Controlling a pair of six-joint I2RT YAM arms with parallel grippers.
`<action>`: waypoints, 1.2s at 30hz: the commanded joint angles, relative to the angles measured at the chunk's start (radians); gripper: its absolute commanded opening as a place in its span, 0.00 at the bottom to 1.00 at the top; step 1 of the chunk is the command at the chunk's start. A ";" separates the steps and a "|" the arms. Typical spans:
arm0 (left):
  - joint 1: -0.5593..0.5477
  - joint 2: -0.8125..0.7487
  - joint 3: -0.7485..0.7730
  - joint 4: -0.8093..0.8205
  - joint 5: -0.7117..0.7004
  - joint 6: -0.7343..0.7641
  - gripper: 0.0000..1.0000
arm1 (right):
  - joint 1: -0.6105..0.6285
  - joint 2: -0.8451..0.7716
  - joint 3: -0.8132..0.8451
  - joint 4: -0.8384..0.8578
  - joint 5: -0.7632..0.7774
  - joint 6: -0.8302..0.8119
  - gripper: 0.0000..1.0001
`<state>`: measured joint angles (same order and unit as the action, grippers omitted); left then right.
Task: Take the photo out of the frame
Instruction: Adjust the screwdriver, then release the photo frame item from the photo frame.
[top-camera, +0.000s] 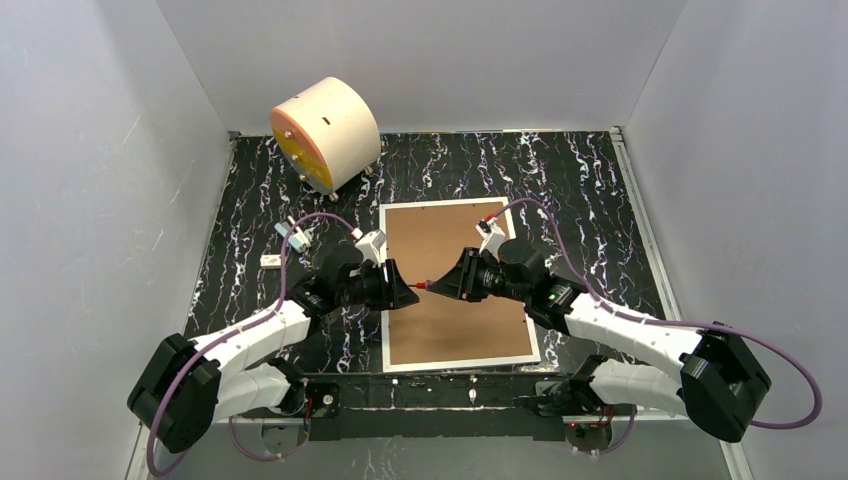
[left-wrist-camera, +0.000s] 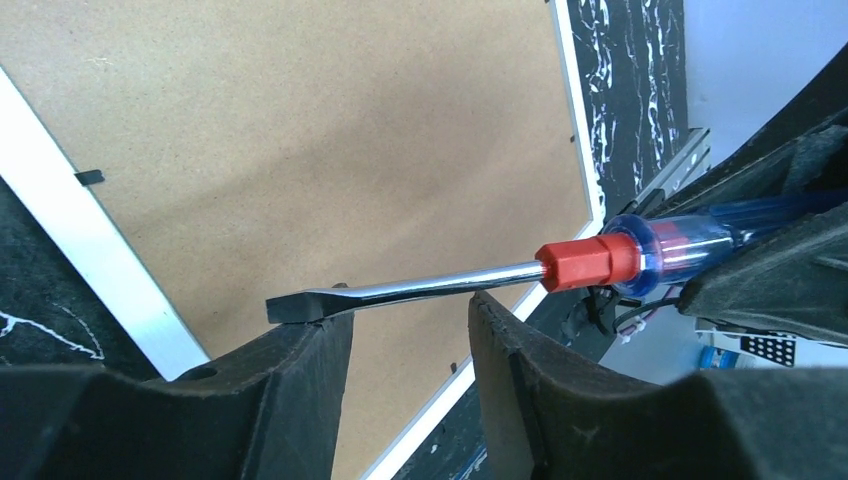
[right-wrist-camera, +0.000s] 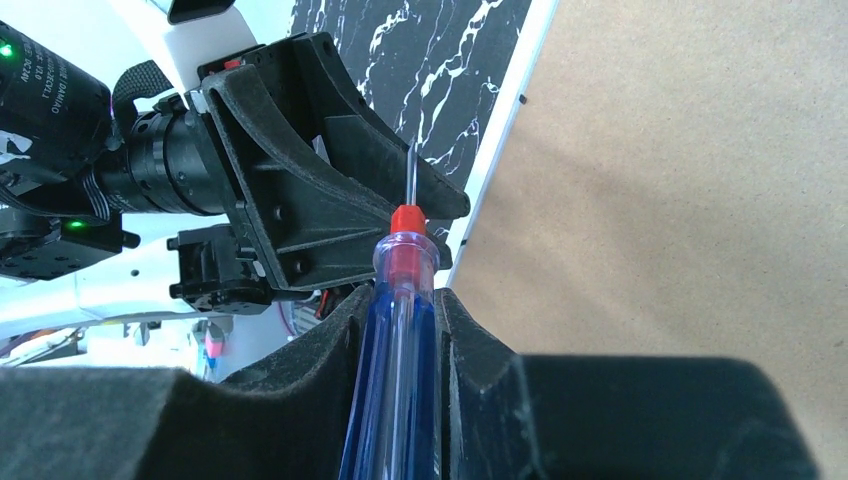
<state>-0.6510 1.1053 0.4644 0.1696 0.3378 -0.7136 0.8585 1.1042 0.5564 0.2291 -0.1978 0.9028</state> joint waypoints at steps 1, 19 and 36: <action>-0.002 -0.032 -0.002 -0.038 -0.030 0.032 0.47 | -0.011 0.004 0.076 -0.010 -0.012 -0.059 0.01; -0.002 -0.162 -0.026 -0.346 -0.318 0.000 0.68 | -0.085 0.109 0.200 -0.166 -0.078 -0.241 0.01; 0.000 0.051 0.032 -0.378 -0.455 0.004 0.64 | -0.135 0.249 0.177 0.018 -0.189 -0.356 0.01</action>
<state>-0.6510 1.1385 0.4839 -0.1871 -0.0551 -0.7147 0.7380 1.3449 0.7132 0.1398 -0.3328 0.6300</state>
